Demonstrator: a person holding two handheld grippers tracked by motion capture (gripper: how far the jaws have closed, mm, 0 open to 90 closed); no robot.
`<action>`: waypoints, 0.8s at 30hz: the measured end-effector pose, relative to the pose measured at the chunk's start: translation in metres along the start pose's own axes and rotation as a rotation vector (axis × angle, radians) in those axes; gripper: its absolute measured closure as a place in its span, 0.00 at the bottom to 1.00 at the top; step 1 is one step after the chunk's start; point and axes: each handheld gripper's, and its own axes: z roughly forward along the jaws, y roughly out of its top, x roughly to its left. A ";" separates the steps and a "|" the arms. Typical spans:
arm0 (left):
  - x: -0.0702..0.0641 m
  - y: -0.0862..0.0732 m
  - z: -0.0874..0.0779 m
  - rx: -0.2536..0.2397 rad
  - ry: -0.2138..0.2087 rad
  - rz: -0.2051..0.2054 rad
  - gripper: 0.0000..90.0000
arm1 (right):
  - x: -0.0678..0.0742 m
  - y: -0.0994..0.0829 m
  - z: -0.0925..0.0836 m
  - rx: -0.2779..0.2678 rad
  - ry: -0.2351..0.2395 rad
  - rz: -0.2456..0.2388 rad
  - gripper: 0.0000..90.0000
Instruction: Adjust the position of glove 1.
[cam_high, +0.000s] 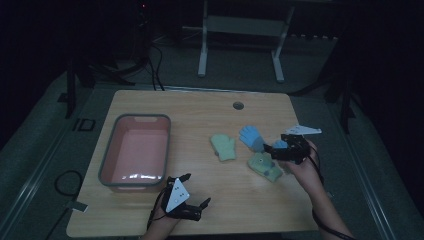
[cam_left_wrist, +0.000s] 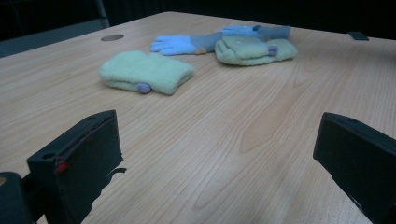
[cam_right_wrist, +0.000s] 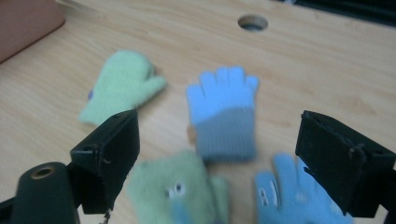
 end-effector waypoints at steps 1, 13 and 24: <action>0.000 0.000 0.000 0.000 0.000 0.003 0.01 | 0.001 0.002 0.003 0.001 0.013 0.000 0.16; -0.002 0.000 0.000 0.001 0.002 0.018 0.01 | 0.032 0.031 0.048 0.034 0.095 -0.067 0.18; -0.004 0.000 0.000 -0.005 0.011 0.029 0.01 | 0.061 0.046 0.083 0.084 0.127 -0.112 0.32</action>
